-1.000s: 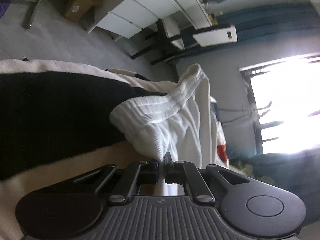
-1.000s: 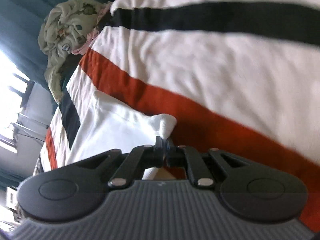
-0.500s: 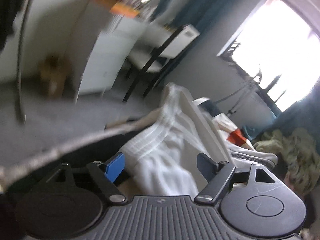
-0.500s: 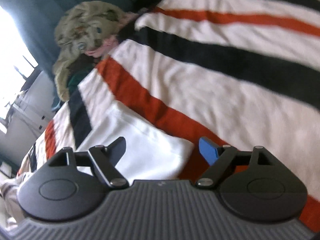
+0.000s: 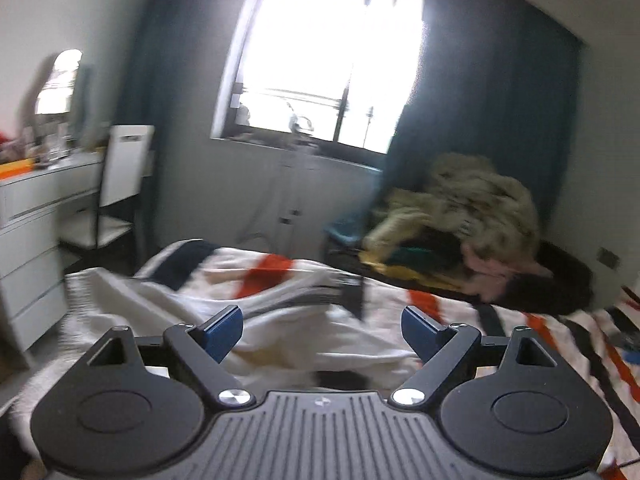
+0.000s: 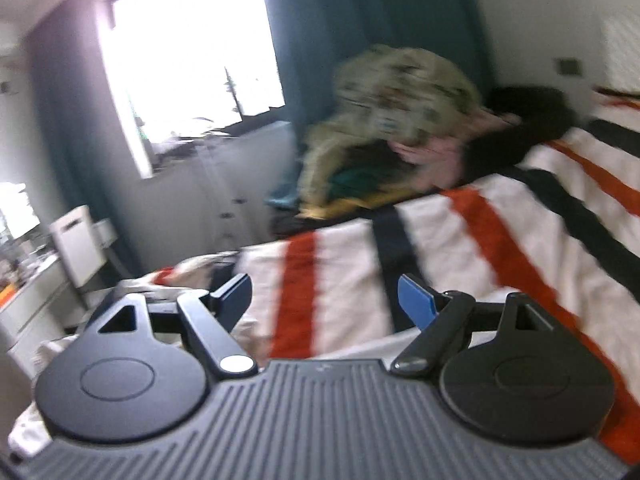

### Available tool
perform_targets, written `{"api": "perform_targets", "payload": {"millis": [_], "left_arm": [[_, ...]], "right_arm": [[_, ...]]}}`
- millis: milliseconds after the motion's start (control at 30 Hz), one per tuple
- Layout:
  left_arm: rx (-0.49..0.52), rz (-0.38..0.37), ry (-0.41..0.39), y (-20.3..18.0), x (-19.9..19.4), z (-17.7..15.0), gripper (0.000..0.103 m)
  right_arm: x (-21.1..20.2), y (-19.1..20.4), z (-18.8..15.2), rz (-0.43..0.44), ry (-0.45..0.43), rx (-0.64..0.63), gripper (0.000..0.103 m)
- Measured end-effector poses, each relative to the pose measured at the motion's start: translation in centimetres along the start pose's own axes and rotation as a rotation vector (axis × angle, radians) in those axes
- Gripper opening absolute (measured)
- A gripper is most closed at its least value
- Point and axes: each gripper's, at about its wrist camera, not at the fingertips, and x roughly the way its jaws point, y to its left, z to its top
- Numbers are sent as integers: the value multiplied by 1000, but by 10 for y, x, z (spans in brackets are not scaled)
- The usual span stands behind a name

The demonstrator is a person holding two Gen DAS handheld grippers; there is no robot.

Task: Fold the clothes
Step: 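Lay the pants down on the bed and open both grippers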

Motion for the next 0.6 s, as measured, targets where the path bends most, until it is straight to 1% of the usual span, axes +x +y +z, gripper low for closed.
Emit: {"api": "perform_targets", "payload": {"millis": [67, 133, 233, 367, 433, 533, 600], "left_arm": [[40, -15, -7, -22, 12, -5, 88], [56, -30, -6, -40, 18, -14, 88], [66, -33, 13, -50, 29, -40, 88], [49, -70, 79, -43, 49, -84, 87], [68, -66, 111, -40, 61, -103, 87], [91, -39, 146, -39, 74, -113, 87], [91, -33, 140, -38, 76, -113, 87]], "right_arm": [[1, 22, -3, 42, -13, -34, 82], [2, 41, -9, 73, -25, -69, 82], [12, 57, -25, 85, -20, -104, 82], [27, 54, -57, 103, -7, -96, 82], [40, 50, -74, 83, 8, -82, 82], [53, 48, -88, 65, 53, -71, 82], [54, 51, -92, 46, 48, -101, 82]]}}
